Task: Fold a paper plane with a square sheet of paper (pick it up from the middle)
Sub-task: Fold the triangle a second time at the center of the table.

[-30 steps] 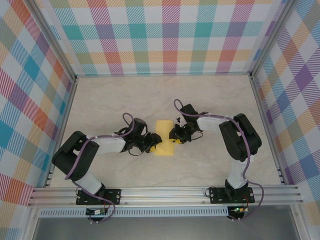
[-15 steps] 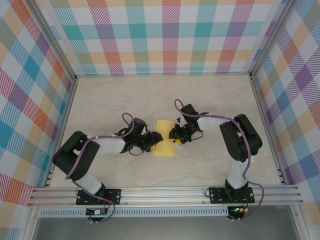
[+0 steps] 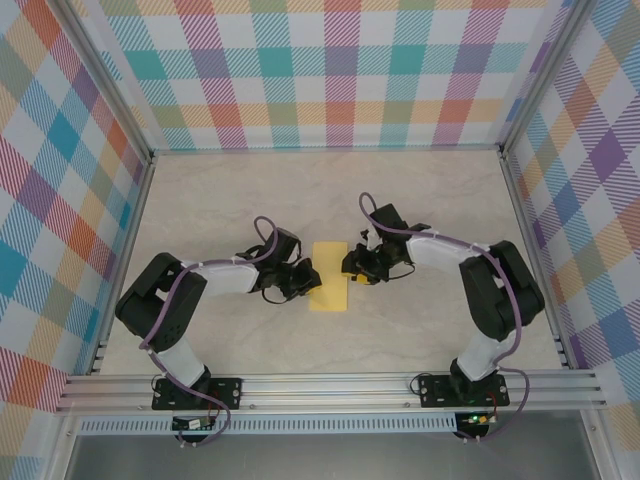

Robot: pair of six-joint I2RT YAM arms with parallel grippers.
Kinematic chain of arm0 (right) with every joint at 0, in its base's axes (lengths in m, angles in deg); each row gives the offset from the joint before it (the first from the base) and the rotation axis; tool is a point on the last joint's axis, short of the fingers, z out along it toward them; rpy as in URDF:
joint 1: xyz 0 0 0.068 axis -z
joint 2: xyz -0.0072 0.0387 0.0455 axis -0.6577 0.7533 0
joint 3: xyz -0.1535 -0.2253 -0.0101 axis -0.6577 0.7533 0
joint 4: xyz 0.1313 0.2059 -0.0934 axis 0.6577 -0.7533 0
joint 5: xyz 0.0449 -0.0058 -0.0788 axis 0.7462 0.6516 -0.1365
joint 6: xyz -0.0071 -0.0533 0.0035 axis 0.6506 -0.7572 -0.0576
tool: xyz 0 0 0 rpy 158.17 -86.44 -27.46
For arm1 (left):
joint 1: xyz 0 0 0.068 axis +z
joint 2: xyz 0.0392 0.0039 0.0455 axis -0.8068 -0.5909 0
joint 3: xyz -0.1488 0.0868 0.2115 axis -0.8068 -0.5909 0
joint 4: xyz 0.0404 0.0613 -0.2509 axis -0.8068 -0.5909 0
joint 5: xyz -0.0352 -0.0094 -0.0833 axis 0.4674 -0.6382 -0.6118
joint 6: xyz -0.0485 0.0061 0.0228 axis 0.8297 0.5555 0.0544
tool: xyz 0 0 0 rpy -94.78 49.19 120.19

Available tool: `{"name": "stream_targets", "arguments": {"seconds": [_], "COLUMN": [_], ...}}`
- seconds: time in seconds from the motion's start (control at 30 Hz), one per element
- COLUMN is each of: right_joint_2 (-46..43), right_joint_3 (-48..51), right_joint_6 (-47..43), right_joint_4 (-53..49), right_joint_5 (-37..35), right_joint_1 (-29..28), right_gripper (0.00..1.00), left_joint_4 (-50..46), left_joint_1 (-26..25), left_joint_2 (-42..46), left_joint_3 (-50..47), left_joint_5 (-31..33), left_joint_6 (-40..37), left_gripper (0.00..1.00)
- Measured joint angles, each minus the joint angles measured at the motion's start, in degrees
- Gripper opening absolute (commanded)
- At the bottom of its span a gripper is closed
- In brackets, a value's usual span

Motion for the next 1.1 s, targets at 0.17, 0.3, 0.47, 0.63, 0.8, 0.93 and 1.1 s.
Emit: {"name": "stream_targets", "arguments": {"seconds": [0.17,0.3,0.47,0.63,0.8,0.93,1.1], "right_joint_2": [-8.3,-12.4,-15.6,-21.2,-22.9,-22.3,-16.1], "right_joint_3": [2.5,4.9,8.0,10.8,11.0,10.8,7.4], "right_joint_6": [-0.7,-2.2,-5.5,-10.1,-13.3,-14.8,-16.0], "right_joint_4": [0.2,0.7,1.3,1.2,1.9,1.8,1.4], "right_joint_5": [-2.6,-2.8,-3.8,-7.9,-15.2,-23.6,-34.3], "right_joint_1": [0.5,0.4,-2.6,-8.2,-17.0,-25.3,-32.3], "right_gripper": [0.48,0.52,0.58,0.59,0.60,0.61,0.62], "left_joint_4": [-6.6,-10.2,-8.6,-5.2,-2.8,-2.5,-2.5], "left_joint_1": [0.1,0.1,0.1,0.1,0.1,0.1,0.1], "left_joint_2": [0.5,0.7,0.7,0.6,0.4,0.3,0.3], "left_joint_3": [3.8,5.9,5.9,5.6,5.6,5.6,5.6], "left_joint_5": [-0.2,-0.9,-3.0,-3.9,-4.8,-4.7,-4.7], "left_joint_6": [-5.5,-7.7,-6.0,-3.1,-0.9,0.4,0.9], "left_gripper": [0.04,0.09,0.23,0.24,0.19,0.17,0.16]}}
